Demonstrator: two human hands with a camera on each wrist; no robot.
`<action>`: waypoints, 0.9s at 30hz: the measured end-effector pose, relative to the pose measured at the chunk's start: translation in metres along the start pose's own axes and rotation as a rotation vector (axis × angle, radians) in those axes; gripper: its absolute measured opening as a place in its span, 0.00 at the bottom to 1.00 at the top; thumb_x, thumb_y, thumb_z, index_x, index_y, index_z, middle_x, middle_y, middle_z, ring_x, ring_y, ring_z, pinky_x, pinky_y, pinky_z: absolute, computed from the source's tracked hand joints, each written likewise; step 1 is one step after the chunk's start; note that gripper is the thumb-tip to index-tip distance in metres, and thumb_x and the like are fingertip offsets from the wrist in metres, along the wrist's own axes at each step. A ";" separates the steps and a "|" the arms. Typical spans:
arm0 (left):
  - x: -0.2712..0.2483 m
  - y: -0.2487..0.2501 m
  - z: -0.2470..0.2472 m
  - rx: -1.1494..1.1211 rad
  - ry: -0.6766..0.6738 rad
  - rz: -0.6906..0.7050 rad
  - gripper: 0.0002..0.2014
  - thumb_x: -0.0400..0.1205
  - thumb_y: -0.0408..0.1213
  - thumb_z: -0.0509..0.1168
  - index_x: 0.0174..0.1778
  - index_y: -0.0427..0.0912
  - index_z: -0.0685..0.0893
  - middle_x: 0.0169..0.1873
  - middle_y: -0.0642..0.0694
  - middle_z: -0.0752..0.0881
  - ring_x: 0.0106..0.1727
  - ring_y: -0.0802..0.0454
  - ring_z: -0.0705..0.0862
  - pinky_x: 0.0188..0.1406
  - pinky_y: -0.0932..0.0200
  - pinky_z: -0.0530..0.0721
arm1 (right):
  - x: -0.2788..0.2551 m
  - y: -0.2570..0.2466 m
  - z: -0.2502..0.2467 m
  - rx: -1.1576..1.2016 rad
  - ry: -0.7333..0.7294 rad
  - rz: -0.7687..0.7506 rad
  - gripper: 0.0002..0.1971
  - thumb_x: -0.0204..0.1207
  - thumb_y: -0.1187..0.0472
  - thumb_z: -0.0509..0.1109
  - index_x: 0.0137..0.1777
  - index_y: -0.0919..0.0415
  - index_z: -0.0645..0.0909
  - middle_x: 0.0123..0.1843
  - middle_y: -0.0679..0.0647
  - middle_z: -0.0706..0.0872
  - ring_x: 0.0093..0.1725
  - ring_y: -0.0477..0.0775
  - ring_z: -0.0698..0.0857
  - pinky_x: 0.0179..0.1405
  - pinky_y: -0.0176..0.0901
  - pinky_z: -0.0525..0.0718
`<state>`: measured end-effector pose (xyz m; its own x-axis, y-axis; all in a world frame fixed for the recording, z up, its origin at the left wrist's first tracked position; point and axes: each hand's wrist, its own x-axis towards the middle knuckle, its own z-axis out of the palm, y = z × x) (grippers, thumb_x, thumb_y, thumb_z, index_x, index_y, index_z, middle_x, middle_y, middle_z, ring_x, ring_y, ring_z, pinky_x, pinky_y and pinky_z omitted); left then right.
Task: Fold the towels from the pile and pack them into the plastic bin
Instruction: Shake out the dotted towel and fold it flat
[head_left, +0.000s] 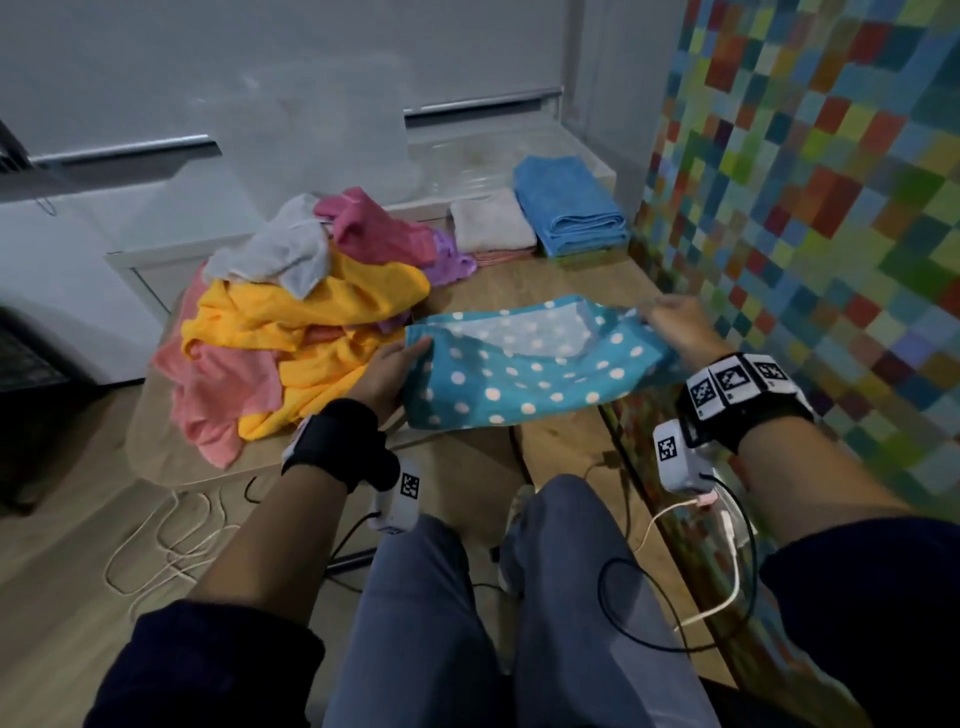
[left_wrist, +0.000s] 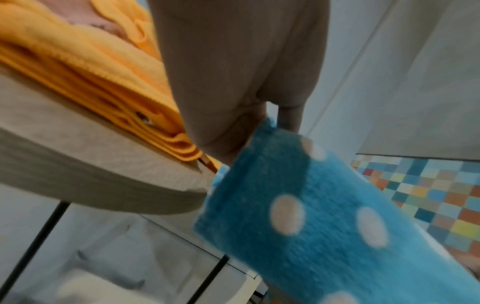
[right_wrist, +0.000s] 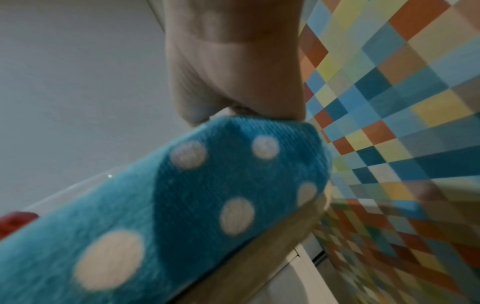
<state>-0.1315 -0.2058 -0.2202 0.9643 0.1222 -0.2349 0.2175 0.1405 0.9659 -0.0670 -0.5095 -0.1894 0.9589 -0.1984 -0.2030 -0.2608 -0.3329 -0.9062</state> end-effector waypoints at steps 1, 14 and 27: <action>0.002 0.002 0.003 -0.051 0.014 -0.008 0.09 0.85 0.38 0.58 0.51 0.41 0.82 0.35 0.49 0.90 0.37 0.51 0.88 0.31 0.64 0.87 | -0.002 -0.005 0.003 0.034 -0.044 -0.007 0.05 0.75 0.68 0.64 0.40 0.63 0.80 0.39 0.59 0.82 0.36 0.54 0.81 0.35 0.43 0.80; 0.030 0.001 0.009 0.065 0.143 -0.126 0.08 0.84 0.37 0.60 0.42 0.43 0.82 0.39 0.44 0.85 0.38 0.48 0.83 0.39 0.55 0.82 | 0.023 0.009 0.034 -0.313 -0.017 -0.209 0.13 0.77 0.57 0.67 0.55 0.63 0.85 0.53 0.58 0.85 0.54 0.58 0.82 0.47 0.41 0.75; 0.053 0.001 0.002 0.270 0.374 0.117 0.10 0.83 0.36 0.62 0.56 0.35 0.83 0.40 0.44 0.83 0.39 0.46 0.84 0.27 0.60 0.84 | 0.064 0.011 0.030 -0.297 0.112 -0.145 0.07 0.81 0.59 0.60 0.49 0.62 0.76 0.32 0.51 0.73 0.29 0.50 0.73 0.38 0.47 0.72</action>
<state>-0.0801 -0.2007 -0.2311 0.8749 0.4743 -0.0979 0.1899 -0.1499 0.9703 -0.0048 -0.4986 -0.2234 0.9743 -0.2239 -0.0232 -0.1598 -0.6155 -0.7718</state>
